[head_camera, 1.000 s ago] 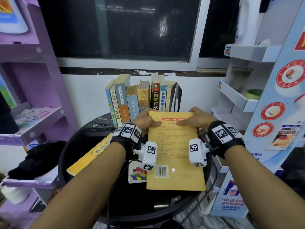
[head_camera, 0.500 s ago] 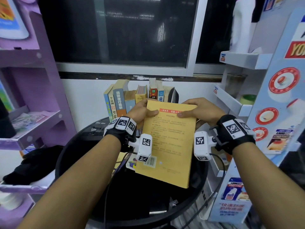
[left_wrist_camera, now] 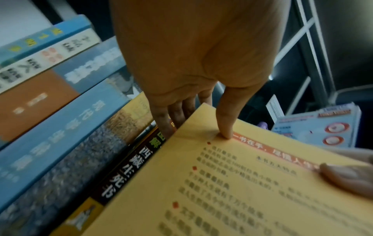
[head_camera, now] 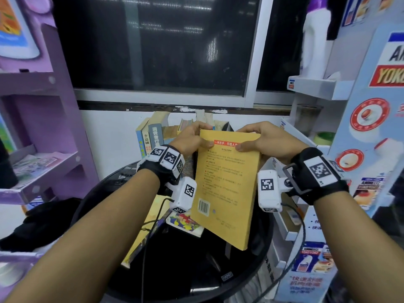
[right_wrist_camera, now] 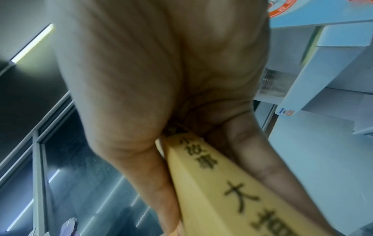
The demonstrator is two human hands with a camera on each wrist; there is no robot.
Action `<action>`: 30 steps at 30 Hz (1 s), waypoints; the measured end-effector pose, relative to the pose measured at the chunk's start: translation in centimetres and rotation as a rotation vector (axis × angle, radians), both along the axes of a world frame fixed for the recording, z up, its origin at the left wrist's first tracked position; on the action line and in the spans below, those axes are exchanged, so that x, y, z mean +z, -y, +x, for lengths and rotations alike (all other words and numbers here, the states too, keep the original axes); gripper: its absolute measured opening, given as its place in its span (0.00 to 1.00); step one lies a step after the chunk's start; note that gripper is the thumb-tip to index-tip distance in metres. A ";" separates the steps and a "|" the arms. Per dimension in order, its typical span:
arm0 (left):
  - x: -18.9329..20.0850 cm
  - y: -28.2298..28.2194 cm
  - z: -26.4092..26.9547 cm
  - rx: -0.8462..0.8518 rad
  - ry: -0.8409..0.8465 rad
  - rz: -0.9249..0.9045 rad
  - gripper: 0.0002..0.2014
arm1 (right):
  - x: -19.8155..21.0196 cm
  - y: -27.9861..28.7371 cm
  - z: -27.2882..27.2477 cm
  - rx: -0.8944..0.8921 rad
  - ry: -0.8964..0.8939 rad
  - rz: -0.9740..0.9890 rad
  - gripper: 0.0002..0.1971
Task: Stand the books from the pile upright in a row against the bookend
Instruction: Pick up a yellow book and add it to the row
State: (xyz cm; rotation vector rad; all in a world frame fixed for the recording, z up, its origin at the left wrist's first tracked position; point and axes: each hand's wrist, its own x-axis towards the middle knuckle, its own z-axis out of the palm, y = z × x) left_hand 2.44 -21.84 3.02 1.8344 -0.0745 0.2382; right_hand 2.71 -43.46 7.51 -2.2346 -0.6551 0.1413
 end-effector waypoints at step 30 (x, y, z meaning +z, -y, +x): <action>-1.4 0.4 8.3 0.326 0.286 0.999 0.21 | -0.9 -2.9 4.8 -0.365 0.329 -0.116 0.14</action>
